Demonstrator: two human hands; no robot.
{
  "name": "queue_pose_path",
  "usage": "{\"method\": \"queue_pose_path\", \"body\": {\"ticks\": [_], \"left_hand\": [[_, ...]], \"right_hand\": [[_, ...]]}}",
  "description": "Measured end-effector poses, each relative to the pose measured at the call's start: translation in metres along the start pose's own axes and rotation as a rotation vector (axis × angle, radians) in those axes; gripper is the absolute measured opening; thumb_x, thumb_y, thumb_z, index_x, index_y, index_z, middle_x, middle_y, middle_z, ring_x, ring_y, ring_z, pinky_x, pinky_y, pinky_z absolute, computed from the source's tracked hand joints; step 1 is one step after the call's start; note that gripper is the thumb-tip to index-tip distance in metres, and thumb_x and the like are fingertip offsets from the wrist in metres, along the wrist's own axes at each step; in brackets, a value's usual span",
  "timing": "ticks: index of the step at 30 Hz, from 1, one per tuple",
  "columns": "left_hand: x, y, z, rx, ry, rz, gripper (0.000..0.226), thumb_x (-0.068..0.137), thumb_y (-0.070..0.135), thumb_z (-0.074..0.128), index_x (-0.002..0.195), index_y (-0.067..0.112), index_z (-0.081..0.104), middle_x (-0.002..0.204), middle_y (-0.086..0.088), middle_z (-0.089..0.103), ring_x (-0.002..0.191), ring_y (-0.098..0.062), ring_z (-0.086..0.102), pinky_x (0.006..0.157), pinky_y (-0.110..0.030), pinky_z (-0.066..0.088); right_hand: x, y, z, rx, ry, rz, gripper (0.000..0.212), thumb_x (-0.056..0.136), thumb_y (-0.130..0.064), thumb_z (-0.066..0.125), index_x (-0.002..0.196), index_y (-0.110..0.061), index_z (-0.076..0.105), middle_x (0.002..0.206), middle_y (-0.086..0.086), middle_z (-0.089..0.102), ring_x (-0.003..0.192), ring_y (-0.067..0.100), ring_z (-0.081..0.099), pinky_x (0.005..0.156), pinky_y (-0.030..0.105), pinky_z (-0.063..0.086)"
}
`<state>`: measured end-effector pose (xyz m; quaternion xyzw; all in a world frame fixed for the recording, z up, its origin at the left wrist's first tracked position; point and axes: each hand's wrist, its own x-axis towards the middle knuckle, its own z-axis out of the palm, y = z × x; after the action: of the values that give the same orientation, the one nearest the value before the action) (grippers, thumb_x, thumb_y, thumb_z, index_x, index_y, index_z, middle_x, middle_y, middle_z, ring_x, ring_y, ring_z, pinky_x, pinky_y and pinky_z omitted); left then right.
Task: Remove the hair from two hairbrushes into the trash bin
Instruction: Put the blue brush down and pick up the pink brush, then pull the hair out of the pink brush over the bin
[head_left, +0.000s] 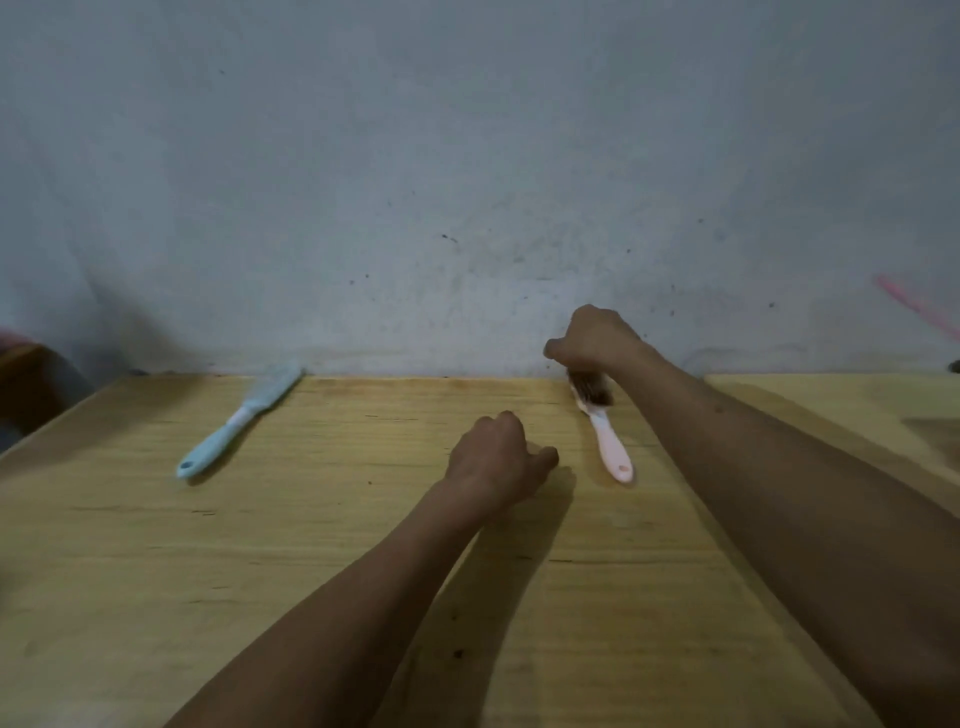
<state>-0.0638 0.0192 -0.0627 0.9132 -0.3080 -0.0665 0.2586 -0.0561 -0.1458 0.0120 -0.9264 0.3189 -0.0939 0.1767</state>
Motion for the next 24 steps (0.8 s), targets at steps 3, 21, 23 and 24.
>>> {"method": "queue_pose_path", "body": {"ticks": [3,21,23,24], "left_hand": [[0.008,0.031,0.021,-0.042,-0.02,0.008,0.047,0.092,0.056,0.059,0.101,0.01,0.057,0.098,-0.009,0.062,0.079,-0.022,0.056,0.062,-0.032,0.043],[0.005,0.038,0.018,-0.691,-0.176,-0.247,0.056,0.08,0.028,0.074,0.125,0.002,0.052,0.105,-0.014,0.067,0.081,-0.022,0.069,0.06,-0.032,0.055],[0.001,0.027,0.007,-0.785,-0.167,-0.265,0.054,0.081,0.022,0.07,0.126,-0.002,0.052,0.098,-0.016,0.068,0.065,-0.019,0.067,0.055,-0.03,0.056],[-0.002,0.022,0.0,-0.83,-0.151,-0.273,0.05,0.084,0.02,0.068,0.125,-0.003,0.053,0.095,-0.016,0.067,0.062,-0.019,0.065,0.054,-0.03,0.056]], "right_hand": [[0.004,0.028,-0.001,0.01,-0.01,0.059,0.032,0.087,-0.037,0.068,0.075,-0.01,0.054,0.079,0.006,0.058,0.072,0.023,0.059,0.055,0.028,0.04],[-0.012,0.014,0.002,0.437,-0.206,0.127,0.019,0.08,-0.017,0.078,0.081,-0.004,0.064,0.085,0.014,0.066,0.072,0.025,0.064,0.07,0.036,0.059],[-0.019,-0.005,-0.002,0.46,-0.224,0.079,0.019,0.081,-0.016,0.078,0.081,-0.003,0.064,0.086,0.014,0.067,0.072,0.025,0.065,0.076,0.038,0.061],[-0.023,-0.015,-0.002,0.463,-0.231,0.056,0.018,0.08,-0.016,0.078,0.081,-0.003,0.065,0.086,0.014,0.067,0.07,0.026,0.065,0.078,0.039,0.062]]}}
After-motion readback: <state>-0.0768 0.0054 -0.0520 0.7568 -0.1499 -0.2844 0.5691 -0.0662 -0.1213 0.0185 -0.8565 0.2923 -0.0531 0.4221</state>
